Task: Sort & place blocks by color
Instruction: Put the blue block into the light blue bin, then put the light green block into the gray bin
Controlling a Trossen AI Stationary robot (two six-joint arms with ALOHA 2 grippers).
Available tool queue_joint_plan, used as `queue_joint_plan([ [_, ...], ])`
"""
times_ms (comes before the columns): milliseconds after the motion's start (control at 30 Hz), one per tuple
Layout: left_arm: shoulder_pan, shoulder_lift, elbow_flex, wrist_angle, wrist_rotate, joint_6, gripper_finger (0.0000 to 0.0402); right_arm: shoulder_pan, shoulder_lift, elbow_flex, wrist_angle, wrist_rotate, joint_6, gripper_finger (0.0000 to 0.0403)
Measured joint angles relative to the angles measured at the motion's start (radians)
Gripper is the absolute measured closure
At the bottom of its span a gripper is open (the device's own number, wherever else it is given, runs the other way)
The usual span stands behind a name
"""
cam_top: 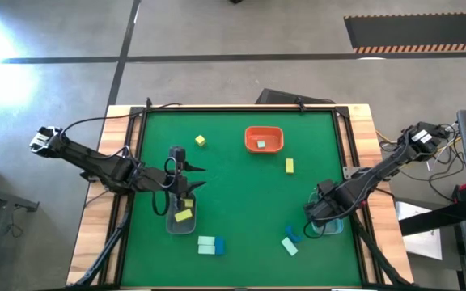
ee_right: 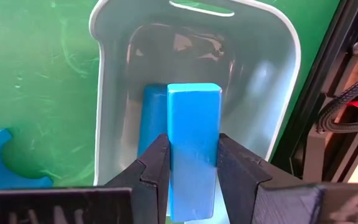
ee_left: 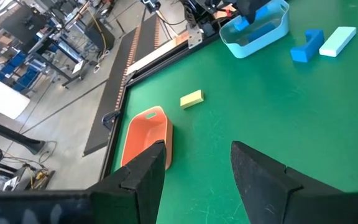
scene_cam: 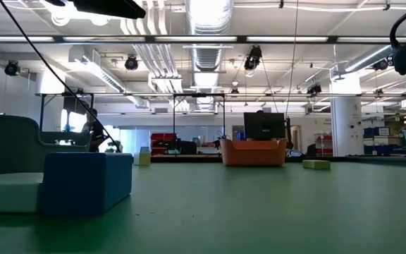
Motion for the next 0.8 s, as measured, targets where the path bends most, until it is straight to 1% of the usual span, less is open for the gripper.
queue_joint_plan([
  [133,0.0,0.0,0.0,0.0,0.0,0.0,0.0236,0.0,0.004,0.0,0.0,0.0,-0.004,0.031],
  [200,0.0,0.0,0.0,0.0,-0.001,-0.001,0.0236,0.002,0.008,0.0,0.0,0.001,-0.008,0.0301],
  [433,0.0,0.0,0.0,0.0,-0.002,-0.001,0.0236,0.002,0.007,0.0,-0.003,0.001,-0.008,0.0233],
  [533,0.0,0.0,0.0,0.0,-0.002,-0.001,0.0236,0.002,0.005,0.0,-0.005,0.0,-0.008,0.0212],
  [633,0.0,0.0,0.0,0.0,-0.002,-0.003,0.0236,0.002,0.0,0.0,-0.005,0.001,-0.008,0.0203],
  [800,0.001,0.0,0.0,0.0,-0.002,-0.003,0.0236,0.002,-0.011,0.015,-0.01,0.008,-0.009,0.02],
])
